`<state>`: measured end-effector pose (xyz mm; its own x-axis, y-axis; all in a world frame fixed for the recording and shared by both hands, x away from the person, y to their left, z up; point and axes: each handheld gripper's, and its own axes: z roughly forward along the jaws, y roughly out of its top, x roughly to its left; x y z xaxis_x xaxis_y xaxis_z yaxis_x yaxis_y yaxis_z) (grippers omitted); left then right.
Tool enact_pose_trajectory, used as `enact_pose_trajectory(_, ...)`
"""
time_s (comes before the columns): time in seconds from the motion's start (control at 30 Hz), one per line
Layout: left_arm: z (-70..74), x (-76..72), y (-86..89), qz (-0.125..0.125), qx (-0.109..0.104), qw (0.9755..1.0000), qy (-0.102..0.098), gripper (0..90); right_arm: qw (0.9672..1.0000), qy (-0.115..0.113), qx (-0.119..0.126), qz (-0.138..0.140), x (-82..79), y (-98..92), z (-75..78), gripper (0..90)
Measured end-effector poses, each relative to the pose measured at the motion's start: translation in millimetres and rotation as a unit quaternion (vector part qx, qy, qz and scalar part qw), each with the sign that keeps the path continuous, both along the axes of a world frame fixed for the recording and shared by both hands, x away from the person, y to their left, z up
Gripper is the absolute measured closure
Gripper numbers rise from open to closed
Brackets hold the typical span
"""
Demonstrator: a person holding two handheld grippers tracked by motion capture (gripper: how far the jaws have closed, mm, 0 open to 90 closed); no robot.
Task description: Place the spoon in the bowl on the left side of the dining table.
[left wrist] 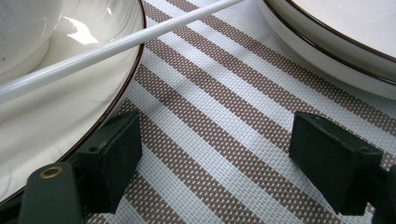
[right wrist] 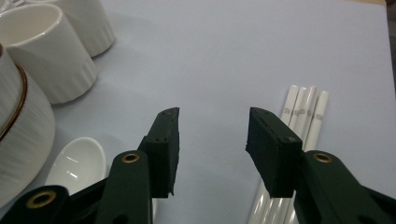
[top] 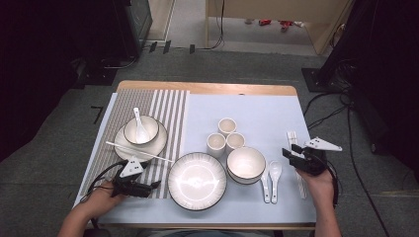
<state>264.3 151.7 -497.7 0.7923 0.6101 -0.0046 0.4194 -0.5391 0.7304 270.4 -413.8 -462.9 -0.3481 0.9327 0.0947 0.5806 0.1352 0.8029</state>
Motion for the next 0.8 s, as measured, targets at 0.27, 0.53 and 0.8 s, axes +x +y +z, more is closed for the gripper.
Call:
enact_pose_trajectory(0.27, 0.0, 0.0, 0.0, 0.0, 0.0, 1.0, 0.0, 17.5, 0.9997, -0.007, -0.003, -0.024, 1.7, -7.6, -3.3, 56.5)
enact_pose_trajectory(0.53, 0.0, 0.0, 0.0, 0.0, 0.0, 1.0, 0.0, 17.5, 0.9982, -0.008, 0.001, -0.059, 2.3, -20.1, -6.7, 58.5)
enact_pose_trajectory(0.8, 0.0, 0.0, 0.0, 0.0, 0.0, 1.0, 0.0, 17.5, 0.9968, -0.001, -0.009, -0.08, 3.3, -25.6, -12.1, 65.0)
